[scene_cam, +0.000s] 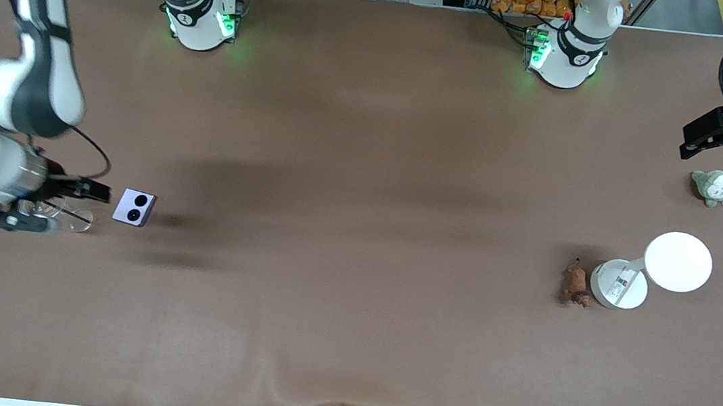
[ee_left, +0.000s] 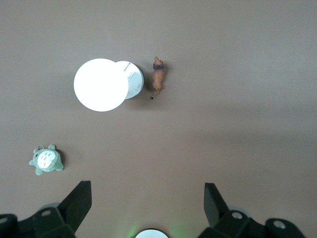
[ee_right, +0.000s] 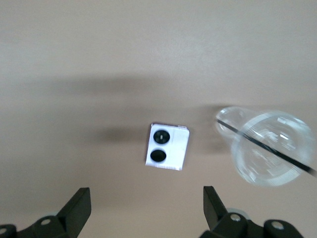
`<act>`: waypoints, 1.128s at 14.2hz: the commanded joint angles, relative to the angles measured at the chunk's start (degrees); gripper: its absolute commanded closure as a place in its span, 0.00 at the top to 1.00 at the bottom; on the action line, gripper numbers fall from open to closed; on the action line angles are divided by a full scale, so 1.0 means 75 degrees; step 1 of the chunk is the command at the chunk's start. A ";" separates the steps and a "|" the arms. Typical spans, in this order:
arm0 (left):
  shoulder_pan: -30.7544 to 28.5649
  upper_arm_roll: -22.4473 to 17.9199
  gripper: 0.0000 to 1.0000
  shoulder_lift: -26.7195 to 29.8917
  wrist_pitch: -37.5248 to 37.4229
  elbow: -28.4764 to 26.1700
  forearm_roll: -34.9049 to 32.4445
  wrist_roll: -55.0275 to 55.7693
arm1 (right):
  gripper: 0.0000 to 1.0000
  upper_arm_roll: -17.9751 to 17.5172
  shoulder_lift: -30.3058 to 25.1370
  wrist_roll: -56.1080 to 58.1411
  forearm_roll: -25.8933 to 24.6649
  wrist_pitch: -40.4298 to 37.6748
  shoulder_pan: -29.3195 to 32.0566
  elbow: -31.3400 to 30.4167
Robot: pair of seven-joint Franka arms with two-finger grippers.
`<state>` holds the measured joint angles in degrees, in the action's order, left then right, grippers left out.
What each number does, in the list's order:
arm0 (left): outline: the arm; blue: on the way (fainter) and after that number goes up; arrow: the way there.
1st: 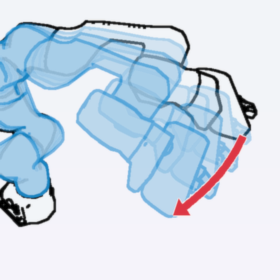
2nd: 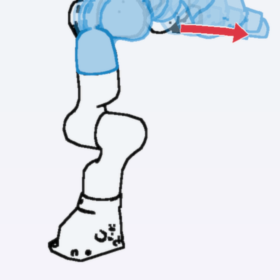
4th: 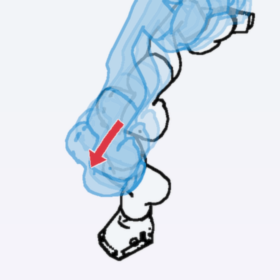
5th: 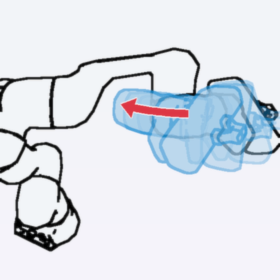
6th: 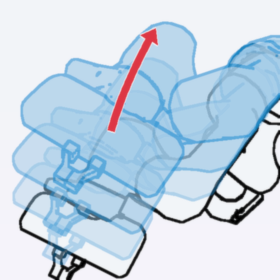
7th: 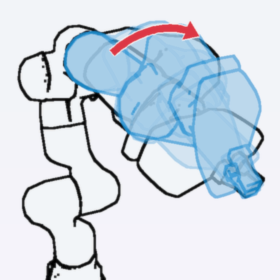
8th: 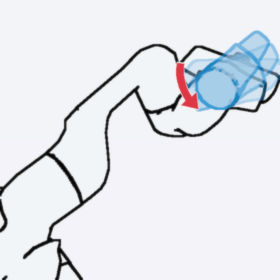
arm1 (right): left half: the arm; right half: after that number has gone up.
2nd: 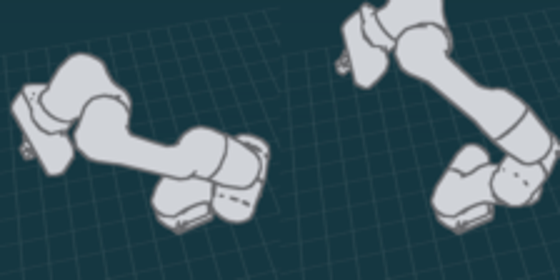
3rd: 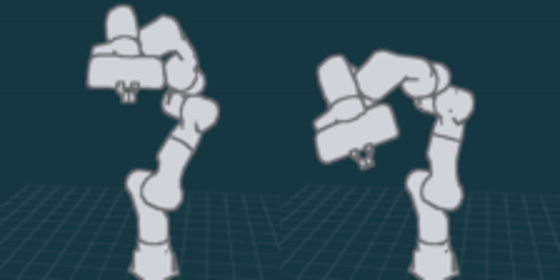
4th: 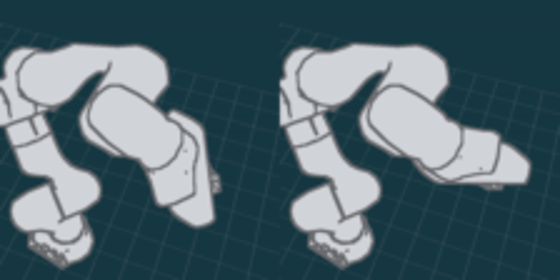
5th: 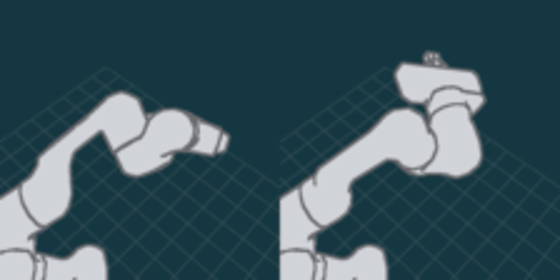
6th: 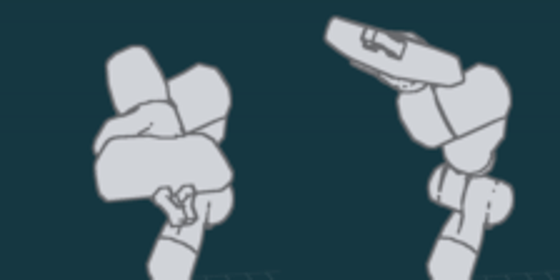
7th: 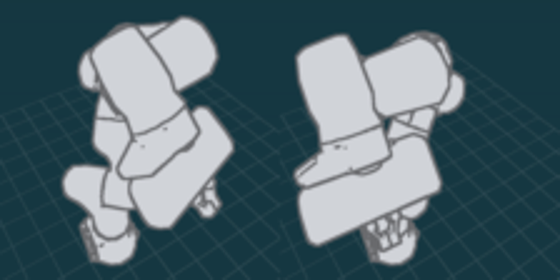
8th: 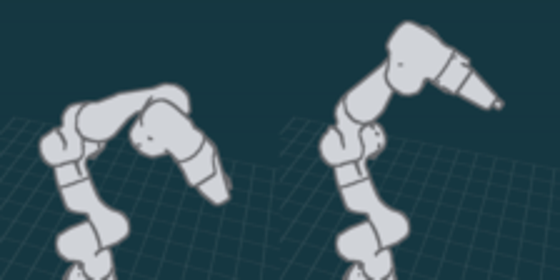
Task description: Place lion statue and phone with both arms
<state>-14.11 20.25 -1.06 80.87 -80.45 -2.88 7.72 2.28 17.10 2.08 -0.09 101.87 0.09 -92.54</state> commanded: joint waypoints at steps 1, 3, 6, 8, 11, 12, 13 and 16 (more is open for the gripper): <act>0.1068 -0.1195 1.00 0.0456 -0.0002 -0.0312 0.0208 -0.0162 | 1.00 0.0012 -0.0076 0.0086 0.0001 -0.1682 0.0046 0.1355; 0.1644 -0.1830 1.00 0.0679 0.0010 -0.0568 0.0244 -0.0162 | 1.00 0.0024 -0.0847 0.0098 0.0001 -0.2155 0.0035 0.1394; 0.2454 -0.2582 1.00 0.0880 0.0115 -0.0933 0.0465 -0.0162 | 1.00 0.0024 -0.1774 0.0074 0.0001 -0.2835 0.0046 0.1091; 0.2385 -0.2572 1.00 0.0867 0.0139 -0.0968 0.0631 -0.0162 | 1.00 -0.0011 -0.2231 0.0051 0.0024 -0.2848 0.0256 0.0763; 0.2409 -0.2514 1.00 0.0833 0.0104 -0.0968 0.0596 -0.0139 | 1.00 -0.0011 -0.2608 -0.0380 0.0376 -0.2929 0.0363 0.0597; 0.2420 -0.2501 1.00 0.0867 0.0069 -0.1003 0.0538 -0.0139 | 1.00 -0.0023 -0.2643 -0.0696 0.0376 -0.3069 0.0363 0.0609; 0.2409 -0.2490 1.00 0.0914 0.0057 -0.1096 0.0537 -0.0139 | 1.00 -0.0035 -0.2655 -0.0815 0.0376 -0.3129 0.0351 0.0609; 0.2385 -0.2349 1.00 0.1242 0.0057 -0.1507 0.0467 -0.0010 | 1.00 0.0000 -0.2679 -0.0816 0.0376 -0.3106 0.0304 0.0632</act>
<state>3.67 2.30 4.86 80.91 -88.28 0.83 7.68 2.72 -1.31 -2.80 1.78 78.49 1.80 -86.30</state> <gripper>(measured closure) 0.000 0.000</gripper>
